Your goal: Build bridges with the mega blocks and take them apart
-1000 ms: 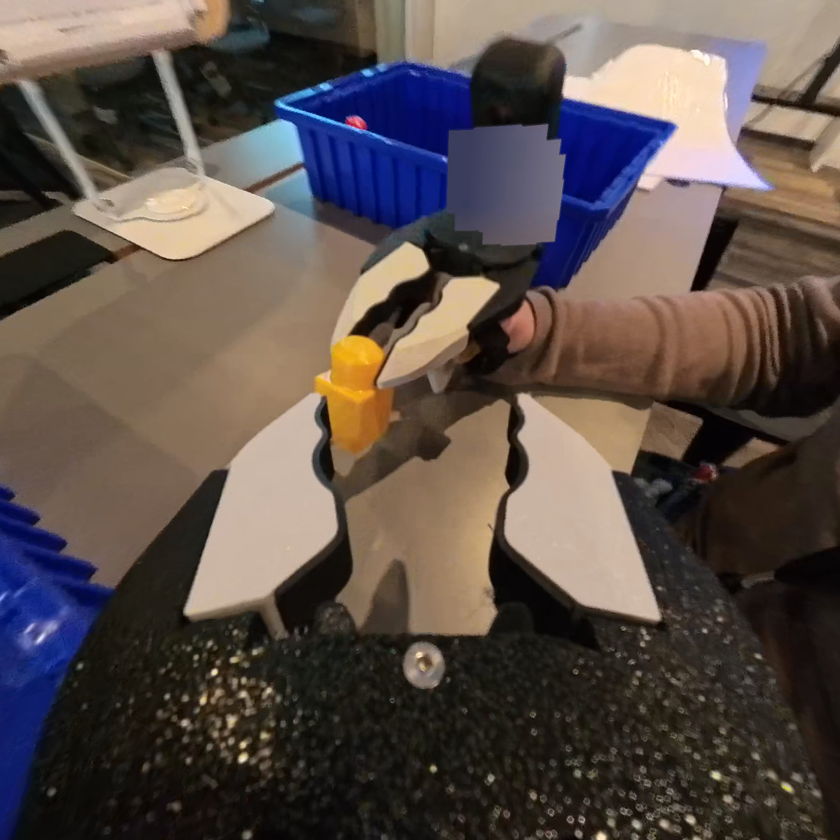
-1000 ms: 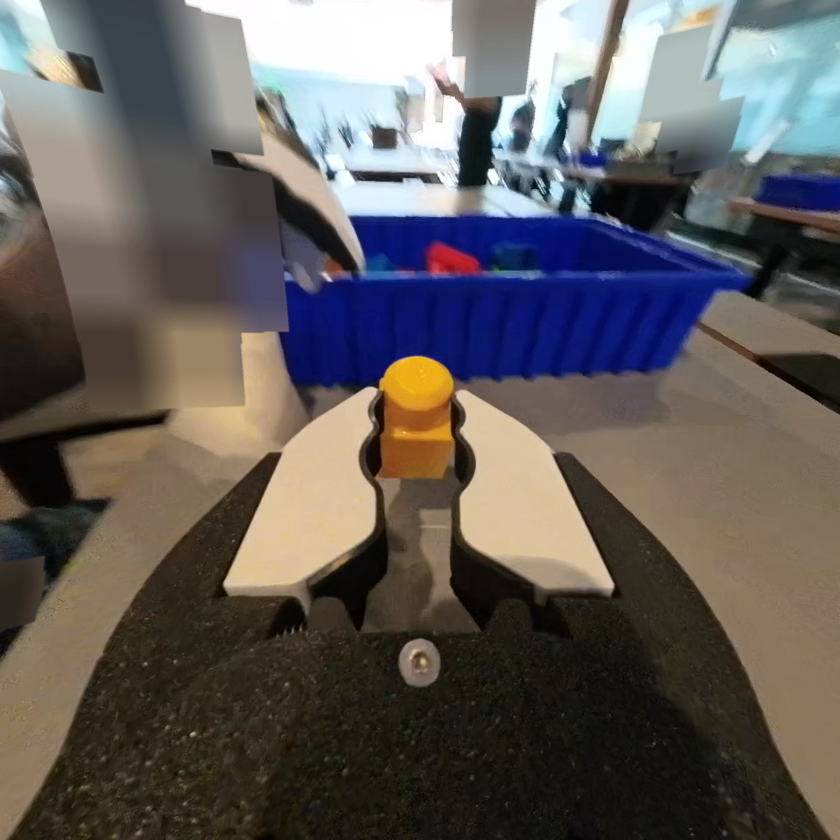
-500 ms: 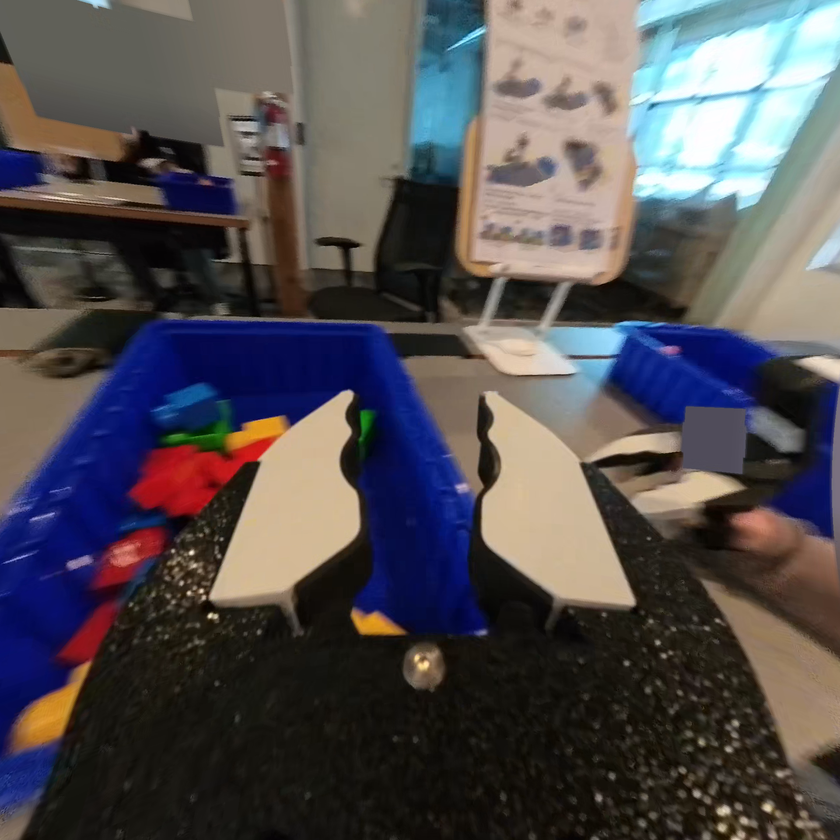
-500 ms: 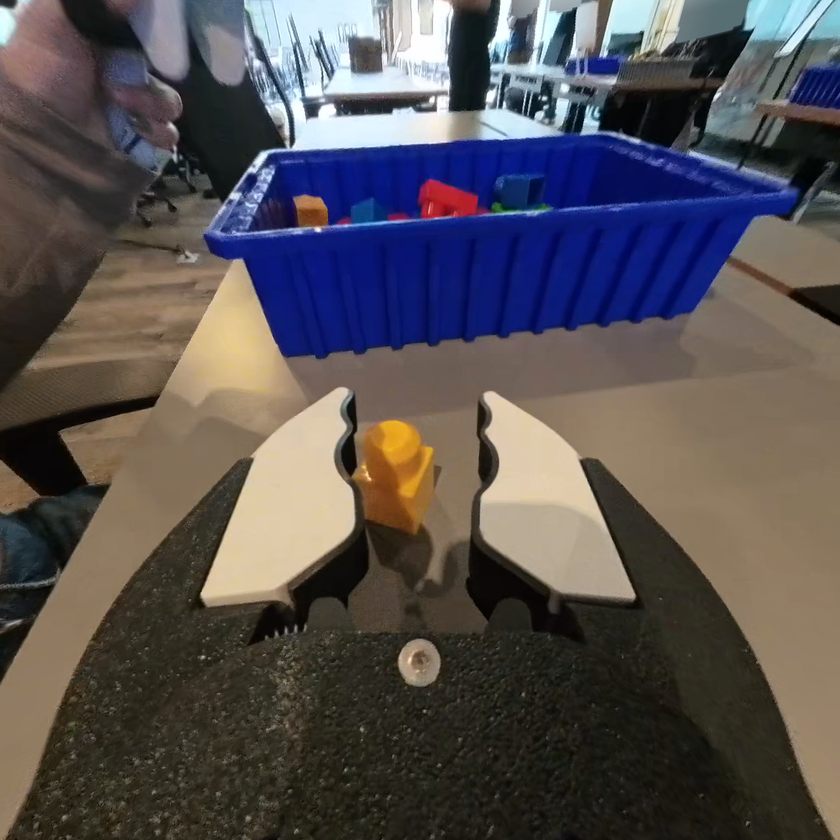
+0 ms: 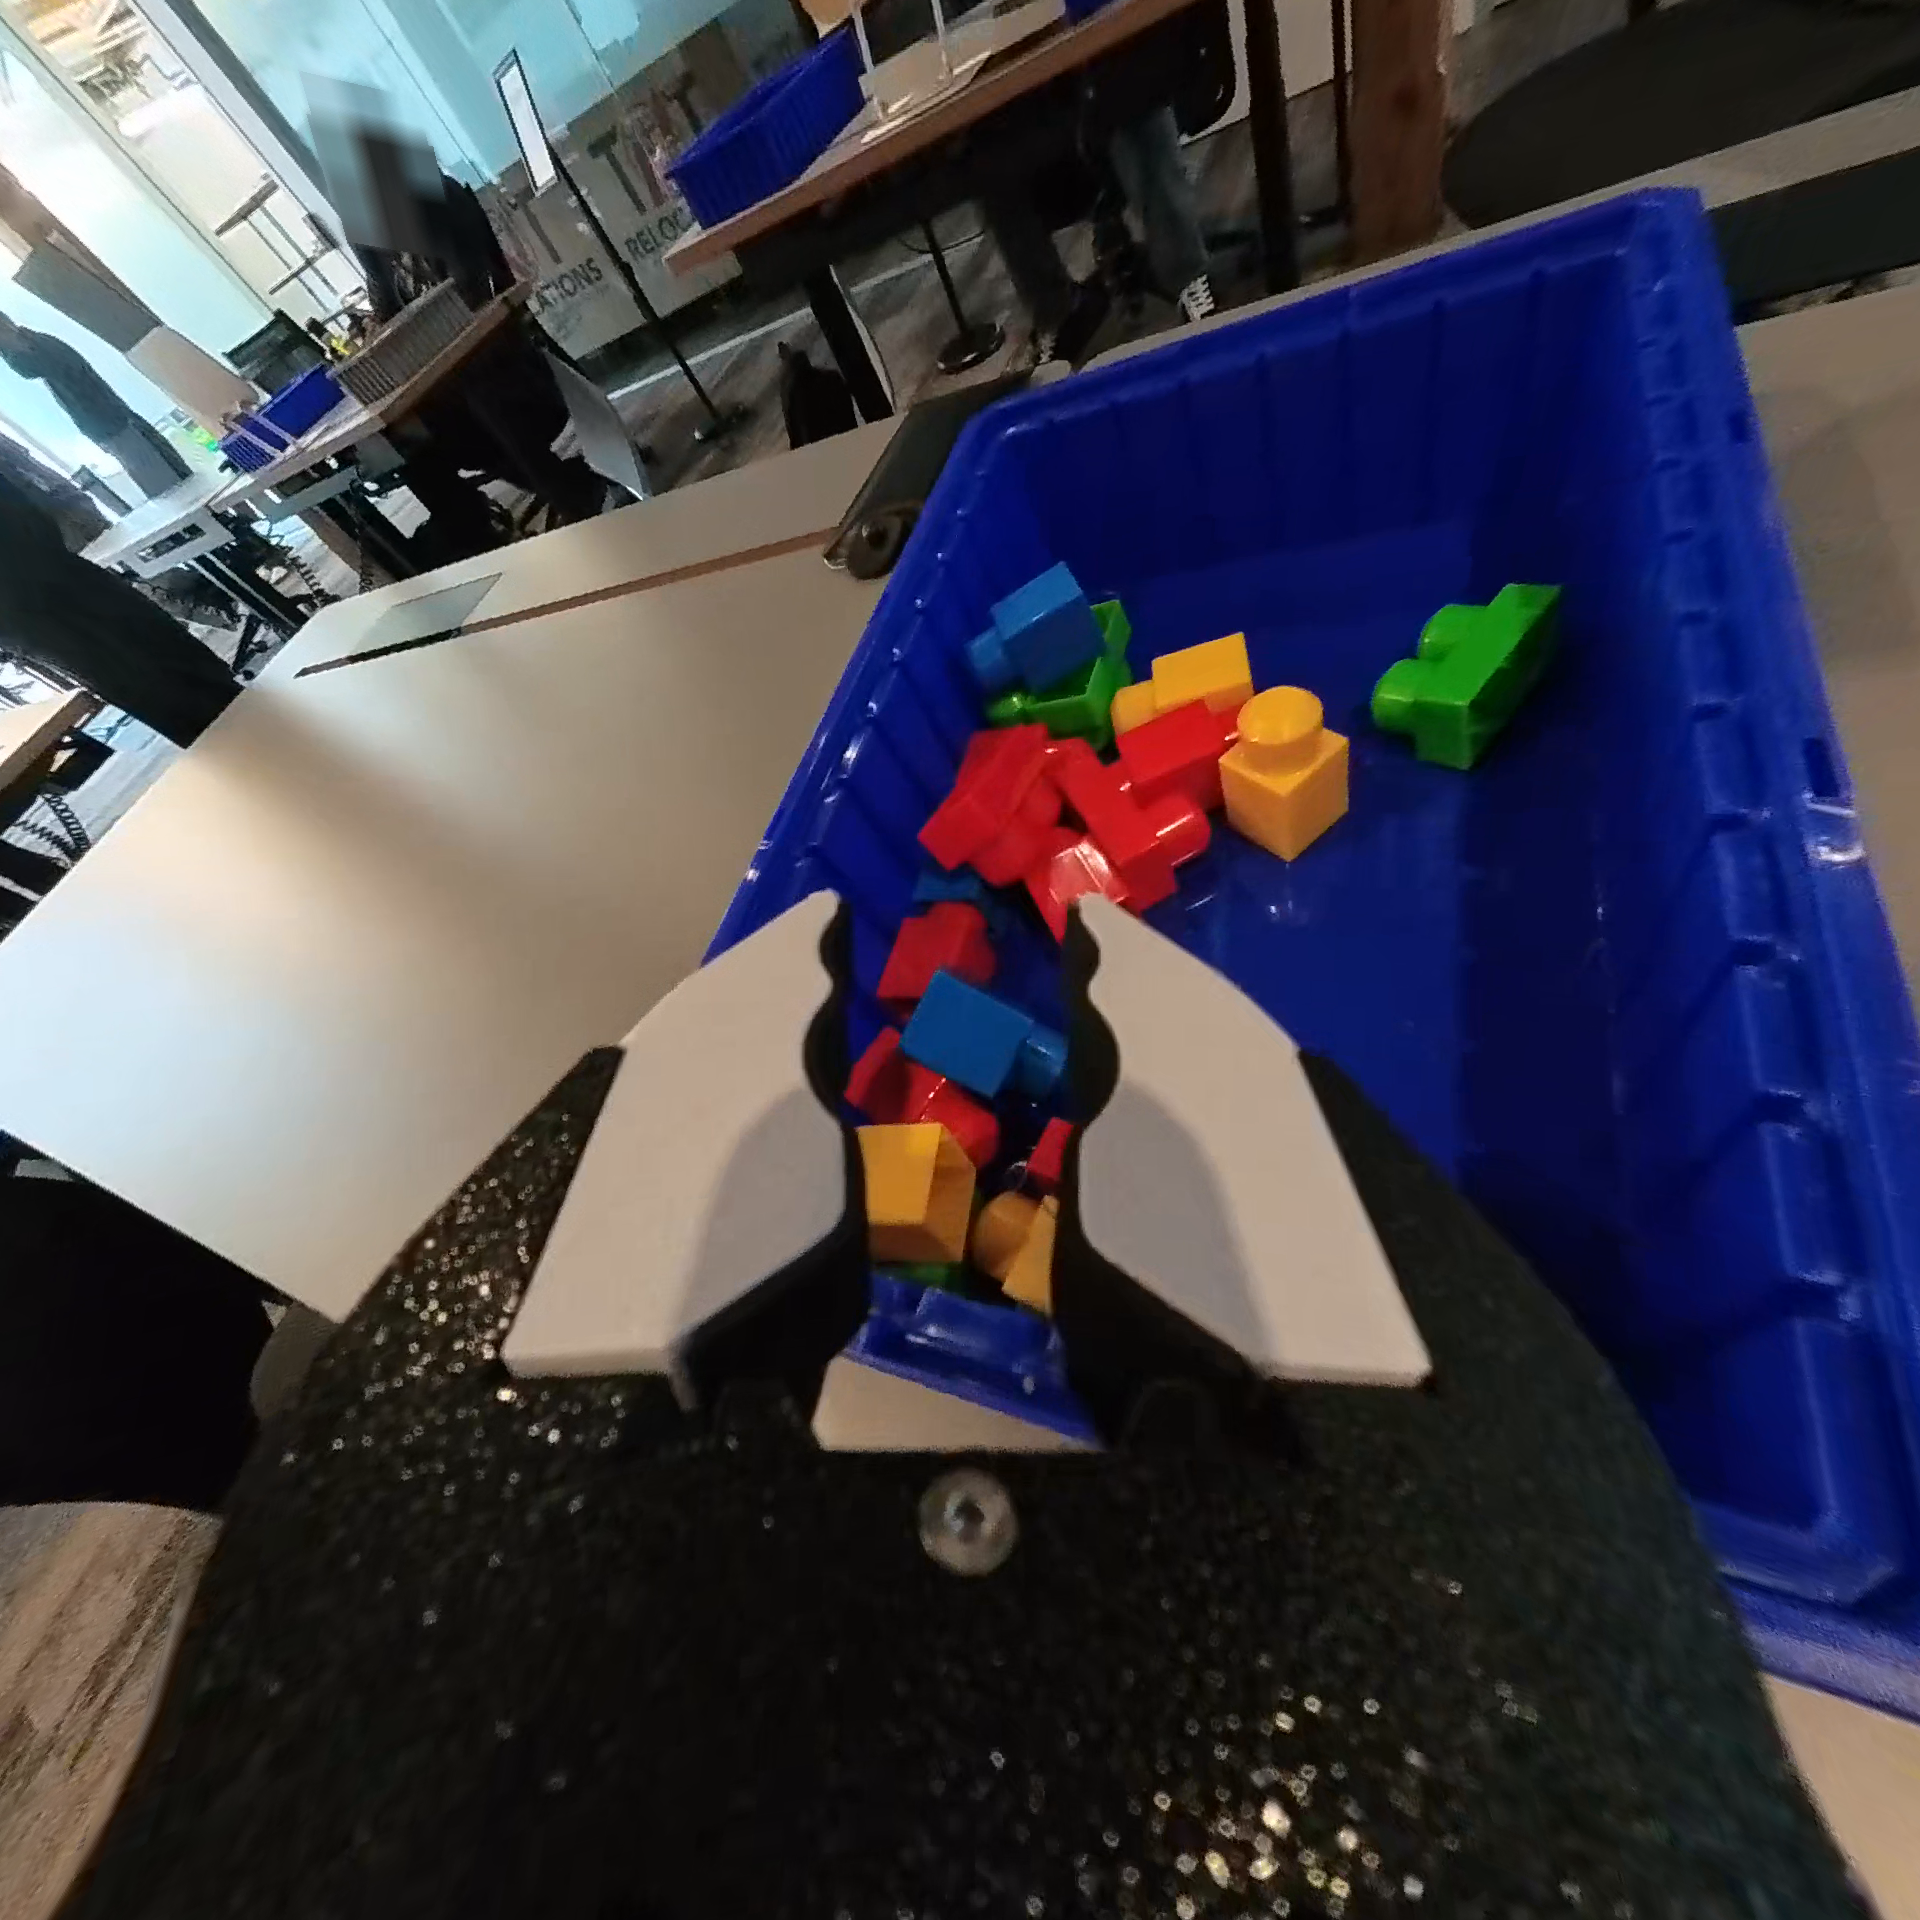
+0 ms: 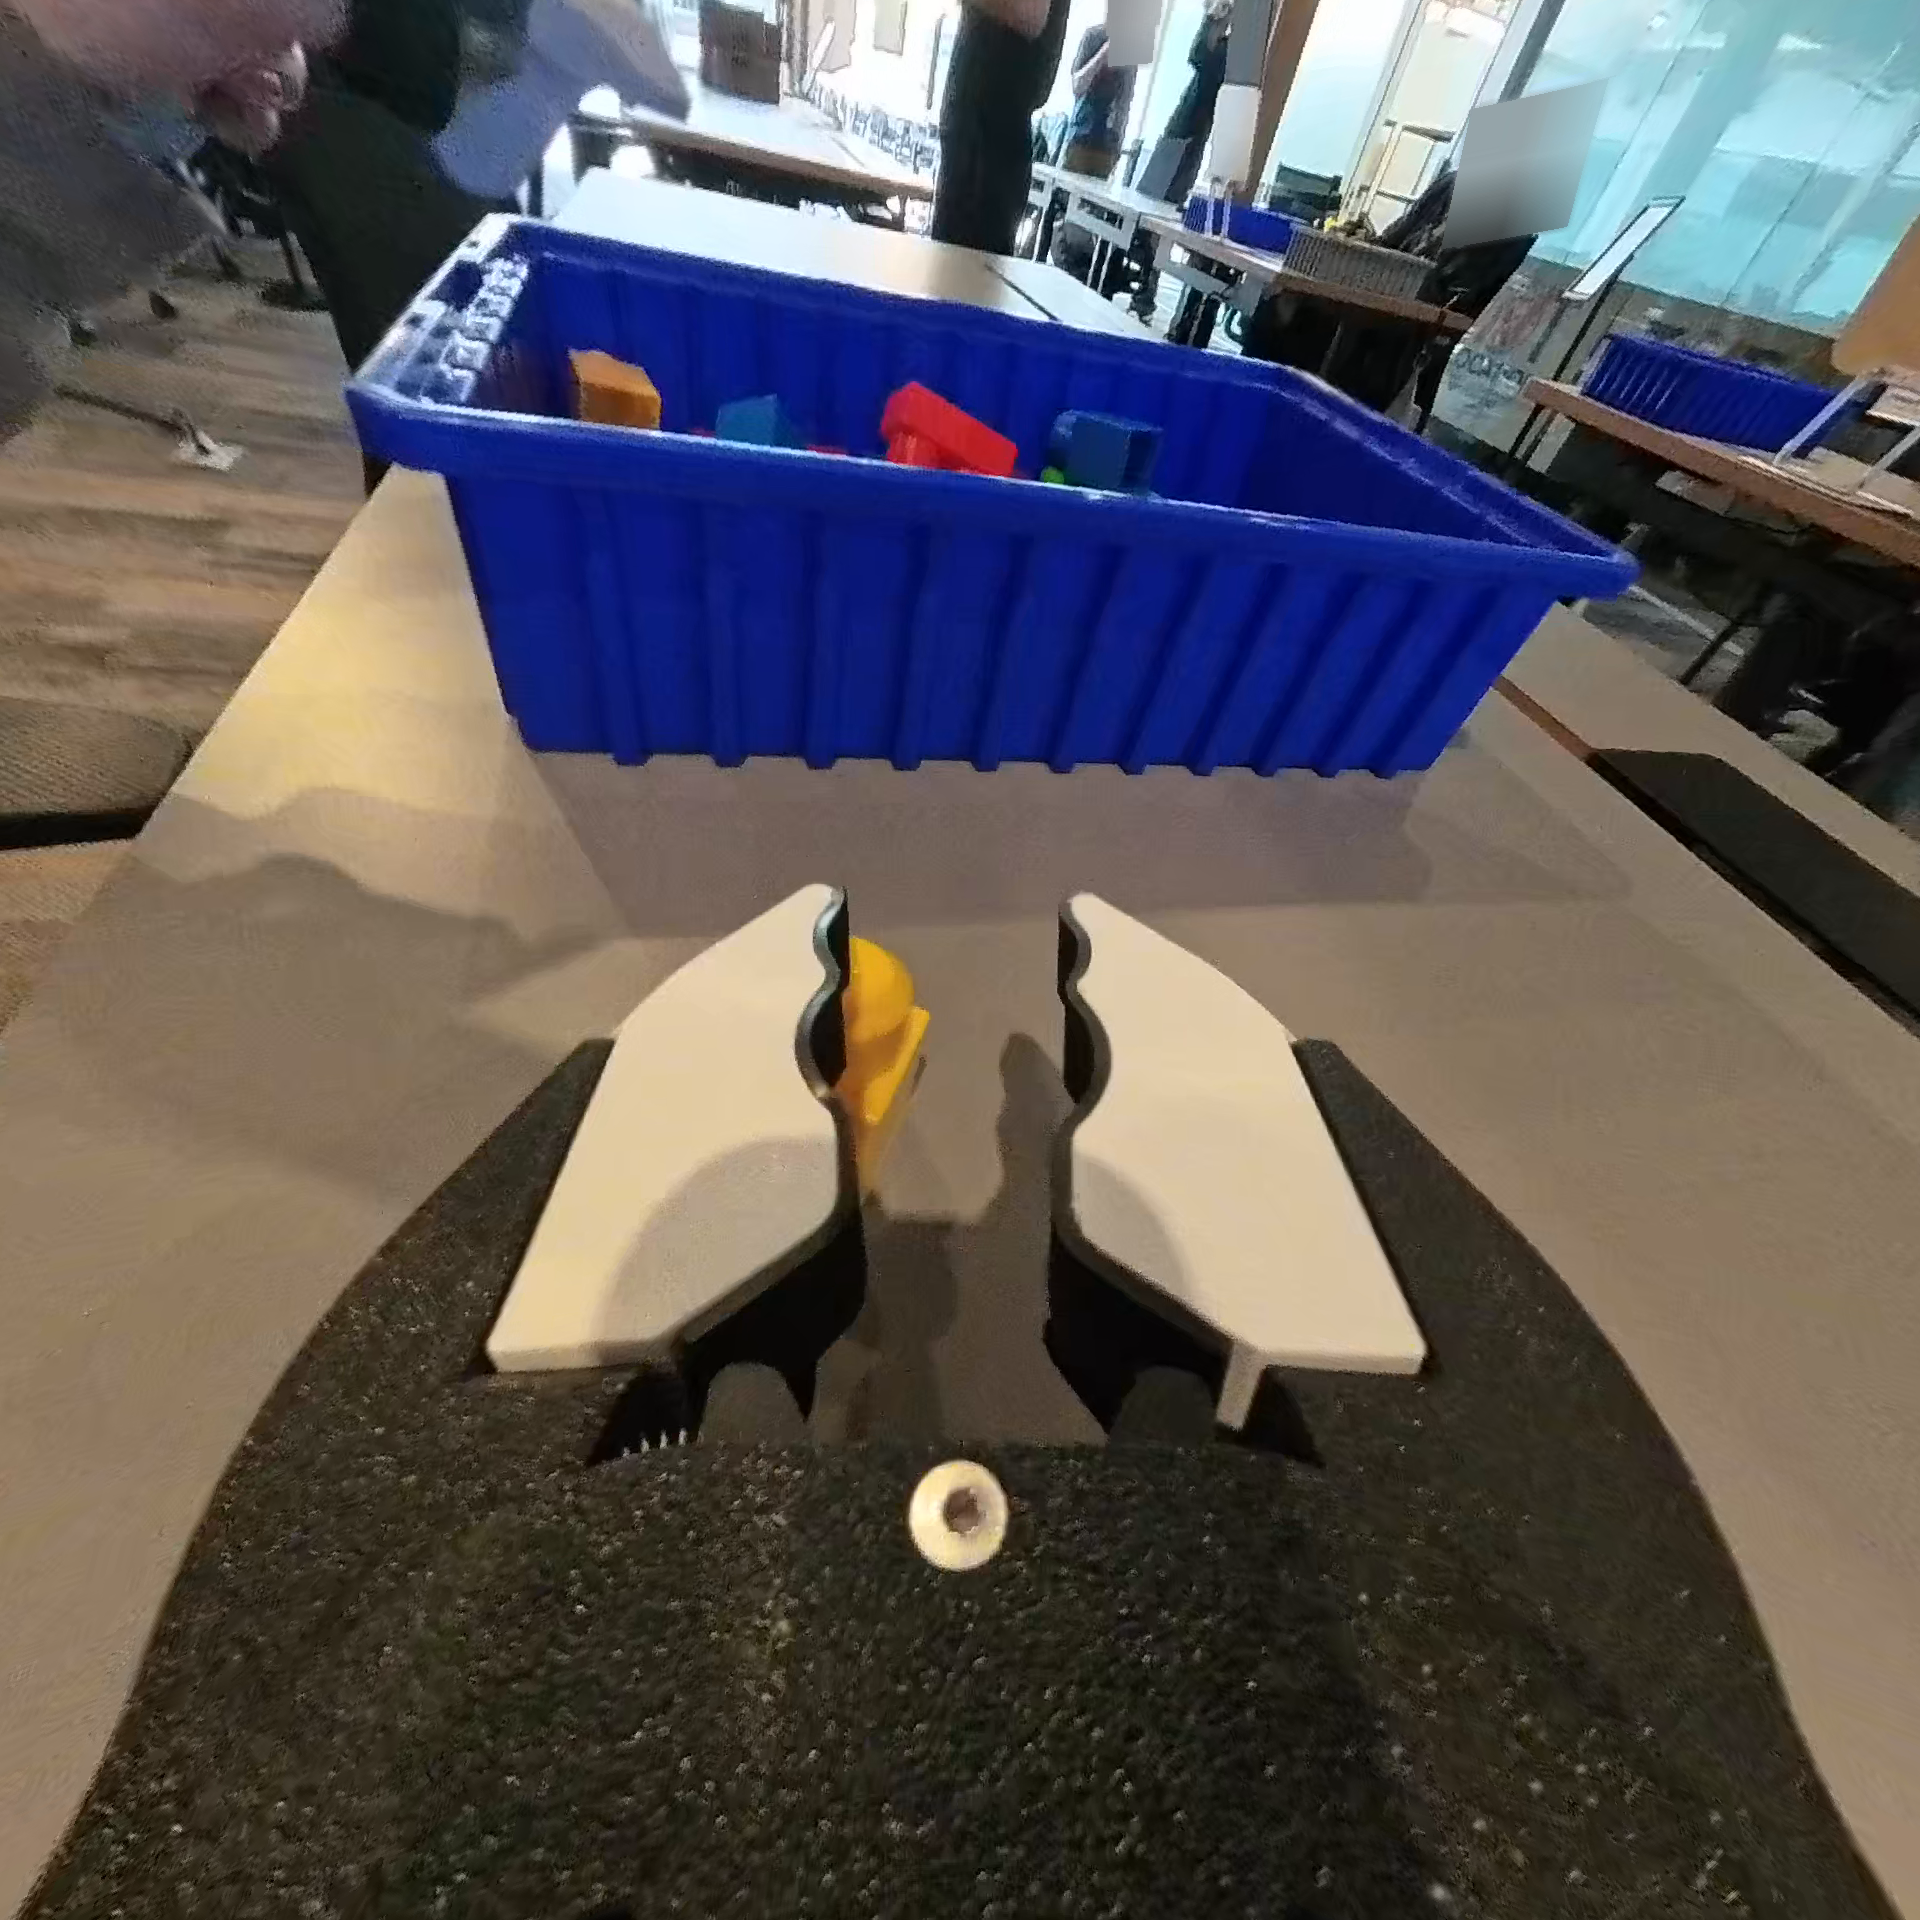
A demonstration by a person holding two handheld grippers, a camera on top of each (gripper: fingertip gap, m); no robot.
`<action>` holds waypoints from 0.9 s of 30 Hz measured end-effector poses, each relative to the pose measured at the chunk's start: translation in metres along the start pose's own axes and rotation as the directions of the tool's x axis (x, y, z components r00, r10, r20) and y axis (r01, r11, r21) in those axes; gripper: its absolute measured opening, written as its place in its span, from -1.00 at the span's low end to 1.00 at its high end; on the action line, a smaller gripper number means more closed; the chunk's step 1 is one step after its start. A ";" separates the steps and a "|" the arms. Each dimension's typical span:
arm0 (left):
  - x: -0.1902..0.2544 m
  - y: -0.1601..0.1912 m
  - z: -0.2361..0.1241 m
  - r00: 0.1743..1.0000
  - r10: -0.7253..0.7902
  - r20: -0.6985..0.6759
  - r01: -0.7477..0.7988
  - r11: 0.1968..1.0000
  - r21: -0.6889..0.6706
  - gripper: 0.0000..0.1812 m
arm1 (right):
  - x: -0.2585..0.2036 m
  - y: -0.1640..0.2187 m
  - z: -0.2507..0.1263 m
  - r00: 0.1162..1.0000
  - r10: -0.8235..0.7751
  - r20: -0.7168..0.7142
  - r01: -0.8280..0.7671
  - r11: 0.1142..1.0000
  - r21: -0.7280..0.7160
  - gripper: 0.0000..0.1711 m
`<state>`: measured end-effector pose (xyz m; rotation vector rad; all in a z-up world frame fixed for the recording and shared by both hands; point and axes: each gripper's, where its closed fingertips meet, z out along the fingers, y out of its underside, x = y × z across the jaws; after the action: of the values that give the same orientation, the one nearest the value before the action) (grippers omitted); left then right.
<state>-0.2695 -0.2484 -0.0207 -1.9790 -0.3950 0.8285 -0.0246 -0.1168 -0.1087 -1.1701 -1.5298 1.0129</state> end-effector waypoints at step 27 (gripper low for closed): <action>0.031 0.004 0.075 0.876 0.007 -0.483 -0.100 0.981 -0.167 -0.53 | 0.003 0.000 0.001 0.995 0.097 0.025 -0.098 0.995 0.037 -0.66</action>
<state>-0.2997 -0.1852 -0.0625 -2.2933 -0.1256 0.3110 -0.0262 -0.1136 -0.1088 -1.2195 -1.4763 1.1190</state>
